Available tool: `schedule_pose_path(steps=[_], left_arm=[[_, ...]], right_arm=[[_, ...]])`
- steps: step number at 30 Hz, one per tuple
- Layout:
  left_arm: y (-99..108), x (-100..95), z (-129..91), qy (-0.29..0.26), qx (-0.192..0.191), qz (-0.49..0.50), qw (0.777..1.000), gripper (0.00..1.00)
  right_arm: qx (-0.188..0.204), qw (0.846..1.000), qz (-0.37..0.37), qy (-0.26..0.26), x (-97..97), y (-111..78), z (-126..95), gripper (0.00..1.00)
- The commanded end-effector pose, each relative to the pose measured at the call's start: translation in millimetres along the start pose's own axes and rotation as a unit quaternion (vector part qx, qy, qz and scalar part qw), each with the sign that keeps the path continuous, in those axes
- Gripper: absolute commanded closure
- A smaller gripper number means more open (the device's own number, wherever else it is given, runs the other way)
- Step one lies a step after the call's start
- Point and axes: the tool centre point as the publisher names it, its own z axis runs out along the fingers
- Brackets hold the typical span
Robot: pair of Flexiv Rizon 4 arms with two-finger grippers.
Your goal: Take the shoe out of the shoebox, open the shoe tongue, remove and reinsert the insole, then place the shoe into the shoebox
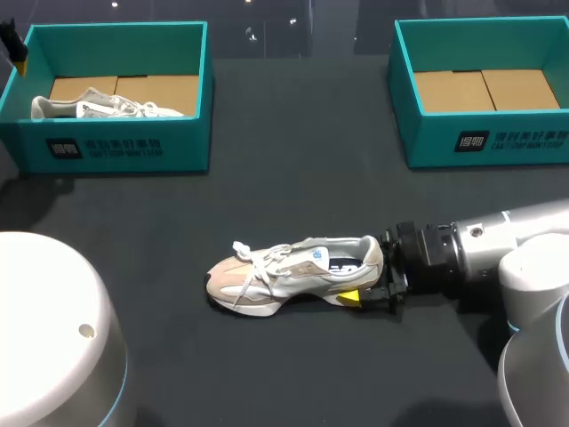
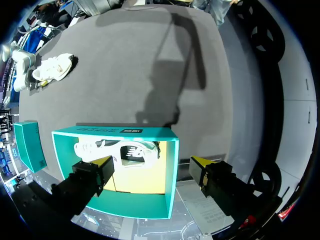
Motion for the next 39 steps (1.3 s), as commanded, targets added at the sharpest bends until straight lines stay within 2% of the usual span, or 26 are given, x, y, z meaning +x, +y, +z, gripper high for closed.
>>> schedule_pose_path(steps=[1, 39], left_arm=[[-0.4, 0.2, -0.2, 0.001, -0.001, 0.001, 1.0, 0.0], [-0.4, 0.2, -0.2, 0.001, -0.001, 0.001, 1.0, 0.0]], right_arm=[[0.008, 1.0, 0.002, 0.001, -1.2, 2.0, 1.6, 1.0], [0.007, 1.0, 0.002, -0.013, 3.1, 2.4, -2.7, 1.0]])
